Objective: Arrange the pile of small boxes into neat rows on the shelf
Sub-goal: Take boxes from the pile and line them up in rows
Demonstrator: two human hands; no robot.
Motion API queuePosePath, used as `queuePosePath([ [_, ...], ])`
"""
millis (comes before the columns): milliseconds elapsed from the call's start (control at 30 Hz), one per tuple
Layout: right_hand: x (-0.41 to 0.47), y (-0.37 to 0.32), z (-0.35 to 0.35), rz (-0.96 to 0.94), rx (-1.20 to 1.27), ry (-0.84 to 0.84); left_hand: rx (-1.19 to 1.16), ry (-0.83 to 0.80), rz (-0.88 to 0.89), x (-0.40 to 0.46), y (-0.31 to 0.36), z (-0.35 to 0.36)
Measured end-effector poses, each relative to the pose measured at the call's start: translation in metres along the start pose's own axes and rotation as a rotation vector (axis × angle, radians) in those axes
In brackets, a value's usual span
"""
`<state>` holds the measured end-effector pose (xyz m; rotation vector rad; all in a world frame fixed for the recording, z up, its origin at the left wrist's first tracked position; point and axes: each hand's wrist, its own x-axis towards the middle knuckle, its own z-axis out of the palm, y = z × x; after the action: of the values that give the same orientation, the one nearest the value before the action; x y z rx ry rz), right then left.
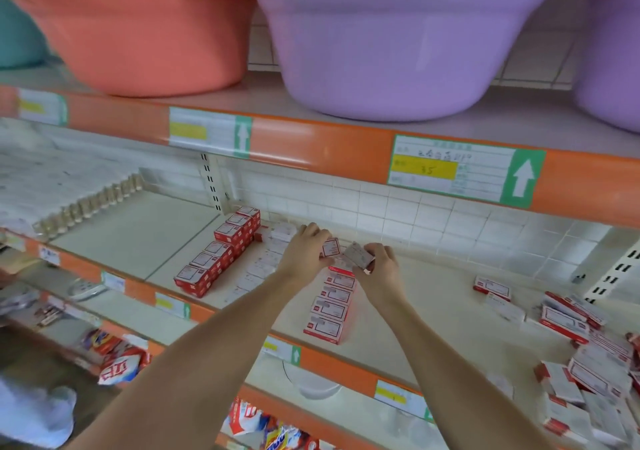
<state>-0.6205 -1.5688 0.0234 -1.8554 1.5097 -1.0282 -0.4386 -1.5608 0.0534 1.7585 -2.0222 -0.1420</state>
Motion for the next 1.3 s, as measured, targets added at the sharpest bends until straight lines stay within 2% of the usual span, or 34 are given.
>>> queuePosePath([
  [233,-0.005,-0.030,0.041,0.018,-0.045,-0.063,0.000,-0.017,-0.076,-0.010,-0.045,-0.016],
  [733,-0.017,-0.064,0.089,0.078,-0.129,-0.021,0.029,-0.012,-0.054,-0.030,-0.106,-0.024],
  [1000,-0.013,-0.072,0.109,0.118,-0.145,-0.064,0.202,0.009,-0.233,-0.023,-0.139,-0.037],
  [1133,-0.008,-0.076,0.122,0.129,-0.150,-0.081,0.315,-0.037,-0.182,-0.021,-0.149,-0.047],
  [1300,-0.002,-0.082,0.139,0.120,-0.164,-0.066,0.278,-0.109,-0.048,-0.015,-0.164,-0.052],
])
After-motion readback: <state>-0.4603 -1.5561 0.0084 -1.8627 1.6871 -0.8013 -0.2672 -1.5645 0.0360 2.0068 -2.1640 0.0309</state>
